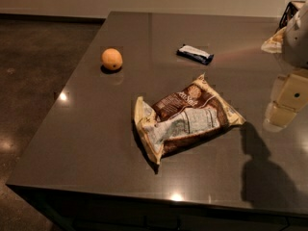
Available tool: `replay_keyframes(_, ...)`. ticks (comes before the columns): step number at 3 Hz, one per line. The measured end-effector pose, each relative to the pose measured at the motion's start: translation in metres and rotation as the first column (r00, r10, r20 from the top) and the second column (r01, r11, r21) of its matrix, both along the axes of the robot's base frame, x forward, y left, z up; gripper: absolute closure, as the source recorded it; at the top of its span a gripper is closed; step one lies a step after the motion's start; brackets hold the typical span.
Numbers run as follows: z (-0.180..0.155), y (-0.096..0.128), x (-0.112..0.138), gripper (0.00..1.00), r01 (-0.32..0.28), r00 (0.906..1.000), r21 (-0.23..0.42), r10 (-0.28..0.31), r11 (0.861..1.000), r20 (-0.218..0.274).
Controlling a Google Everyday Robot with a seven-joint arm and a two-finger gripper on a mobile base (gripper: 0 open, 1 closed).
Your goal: Pick rxbar blueberry
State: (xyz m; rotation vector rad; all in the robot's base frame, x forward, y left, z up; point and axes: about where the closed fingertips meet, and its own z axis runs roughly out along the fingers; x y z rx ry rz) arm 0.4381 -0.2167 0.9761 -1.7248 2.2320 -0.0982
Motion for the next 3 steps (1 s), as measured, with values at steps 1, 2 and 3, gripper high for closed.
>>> replay_keyframes(1,0.000,0.000,0.000,0.00,0.000,1.0000,0.000,0.000,1.000,0.000)
replay_keyframes(2,0.001,0.001,0.006,0.00,0.016,0.9999,0.013,-0.016,1.000,-0.004)
replay_keyframes(3,0.002,0.011,0.036,0.00,0.029,0.9995,0.071,-0.030,0.997,0.011)
